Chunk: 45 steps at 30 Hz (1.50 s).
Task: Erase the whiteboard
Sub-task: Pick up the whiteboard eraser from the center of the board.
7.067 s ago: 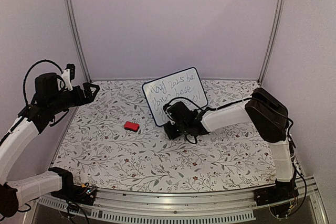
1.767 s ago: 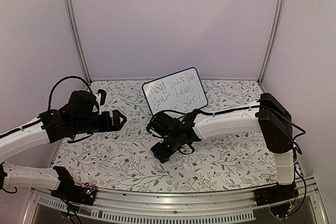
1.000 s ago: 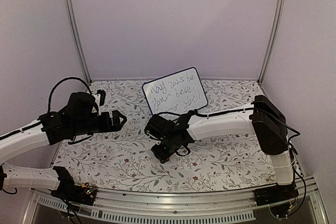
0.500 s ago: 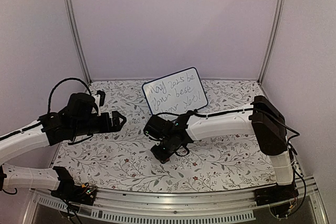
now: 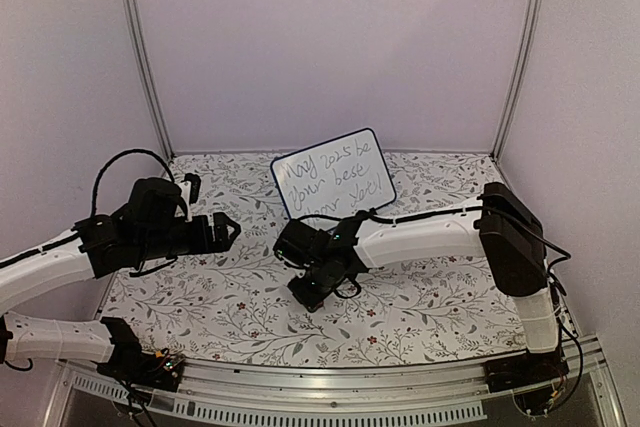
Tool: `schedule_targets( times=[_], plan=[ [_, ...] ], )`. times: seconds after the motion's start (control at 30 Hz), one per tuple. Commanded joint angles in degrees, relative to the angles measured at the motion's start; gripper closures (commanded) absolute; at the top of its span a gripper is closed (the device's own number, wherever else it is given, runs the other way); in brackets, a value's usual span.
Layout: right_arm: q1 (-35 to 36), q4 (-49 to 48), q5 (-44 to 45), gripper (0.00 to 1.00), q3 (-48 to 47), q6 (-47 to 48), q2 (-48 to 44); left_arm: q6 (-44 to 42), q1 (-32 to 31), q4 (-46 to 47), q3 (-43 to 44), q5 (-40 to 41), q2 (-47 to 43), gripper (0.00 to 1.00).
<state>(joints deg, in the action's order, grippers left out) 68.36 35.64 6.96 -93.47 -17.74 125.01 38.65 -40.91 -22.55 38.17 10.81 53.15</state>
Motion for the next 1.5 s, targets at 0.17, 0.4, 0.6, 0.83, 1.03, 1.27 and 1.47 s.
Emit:
schedule_targets(
  times=[0.17, 0.4, 0.6, 0.83, 1.03, 1.27, 1.47],
  plan=[
    [0.5, 0.8, 0.3, 0.59, -1.5, 0.0, 1.7, -0.5, 0.9, 0.8, -0.5, 1.0, -0.8, 0.0],
    [0.6, 0.7, 0.4, 0.64, -1.6, 0.3, 1.9, -0.4, 0.9, 1.1, -0.7, 1.0, -0.5, 0.0],
    [0.6, 0.7, 0.3, 0.68, -1.6, 0.4, 2.1, -0.4, 0.9, 1.1, -1.1, 1.2, -0.6, 0.0],
    [0.5, 0.4, 1.3, 0.85, -1.6, 0.5, 1.0, -0.6, 1.0, 0.6, -1.0, 1.4, -1.2, 0.0],
    [0.6, 0.5, 3.2, 0.85, -1.5, 1.6, -2.3, -0.9, 1.1, 0.5, -1.5, 1.6, -1.6, 0.0],
    [0.2, -0.3, 9.3, 0.84, 1.4, 3.2, -10.9, -2.3, 1.4, 0.7, -0.2, 1.7, -0.5, 0.0],
    [-2.2, -4.6, 14.0, 0.84, 8.0, 3.4, -21.5, -3.3, 1.5, -0.3, 1.7, 1.4, 1.1, 0.0]
  ],
)
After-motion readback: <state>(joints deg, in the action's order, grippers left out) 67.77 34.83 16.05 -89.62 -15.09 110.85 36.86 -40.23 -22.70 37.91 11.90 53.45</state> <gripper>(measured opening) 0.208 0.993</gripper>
